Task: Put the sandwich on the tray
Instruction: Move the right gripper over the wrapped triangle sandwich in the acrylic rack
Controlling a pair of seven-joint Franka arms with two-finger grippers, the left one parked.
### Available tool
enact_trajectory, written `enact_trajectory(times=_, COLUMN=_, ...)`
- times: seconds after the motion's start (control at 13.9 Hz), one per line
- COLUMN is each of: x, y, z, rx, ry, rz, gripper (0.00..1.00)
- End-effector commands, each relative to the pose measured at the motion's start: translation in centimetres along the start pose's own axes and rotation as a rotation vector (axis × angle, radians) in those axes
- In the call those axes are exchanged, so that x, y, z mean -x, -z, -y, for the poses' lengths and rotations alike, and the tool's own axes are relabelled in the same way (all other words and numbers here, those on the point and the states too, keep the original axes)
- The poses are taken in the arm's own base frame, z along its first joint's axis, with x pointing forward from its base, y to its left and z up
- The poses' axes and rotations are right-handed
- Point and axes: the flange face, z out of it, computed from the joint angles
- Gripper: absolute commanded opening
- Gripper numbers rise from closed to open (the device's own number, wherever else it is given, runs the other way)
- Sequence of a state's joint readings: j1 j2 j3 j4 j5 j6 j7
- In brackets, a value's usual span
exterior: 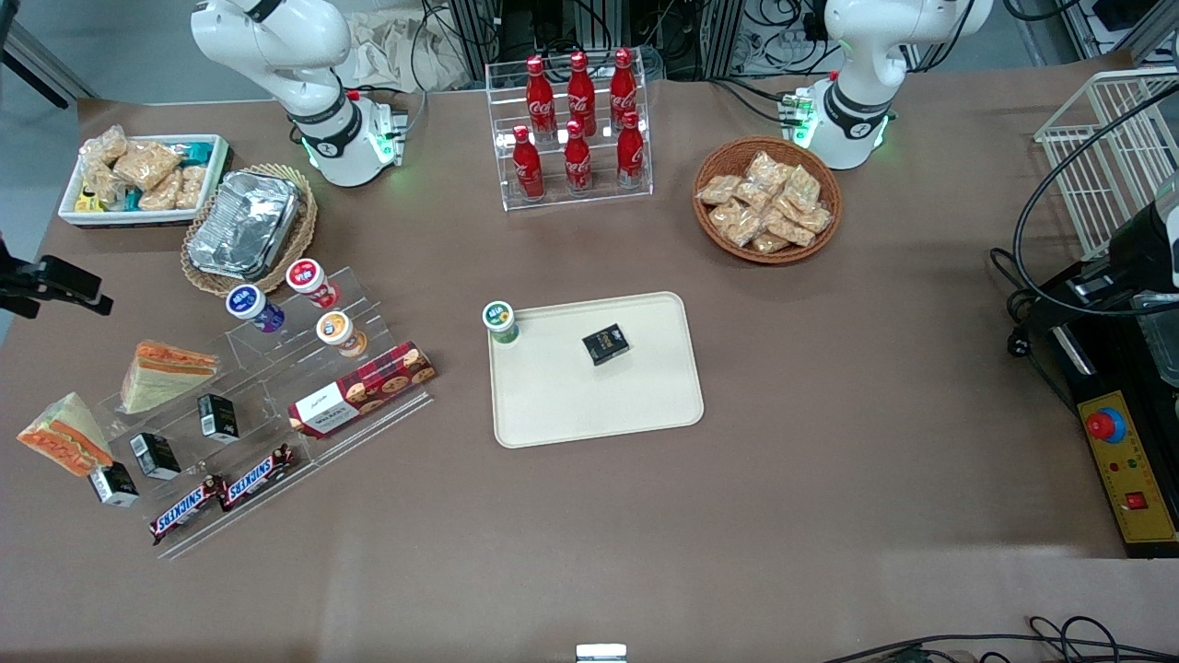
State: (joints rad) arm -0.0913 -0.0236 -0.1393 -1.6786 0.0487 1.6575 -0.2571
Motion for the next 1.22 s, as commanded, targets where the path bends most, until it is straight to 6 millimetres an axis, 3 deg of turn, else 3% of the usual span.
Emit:
enact_trajectory(times=0.0, x=0.1, y=0.0, z=-2.5, rx=-0.029, ry=0.114, rz=-0.014, gripper=1.0)
enact_trajectory(times=0.43, x=-1.2, y=-3.9, z=-9.4, rx=0.019, ry=0.362, rz=-0.047, gripper=1.0)
enact_trajectory(times=0.93, x=-4.4, y=-12.8, z=-15.1, rx=0.018, ry=0.468, rz=-0.097, gripper=1.0)
enact_trajectory(times=1.15, x=-5.5, y=-15.7, z=-16.0, rx=0.045, ry=0.51, rz=-0.1, gripper=1.0)
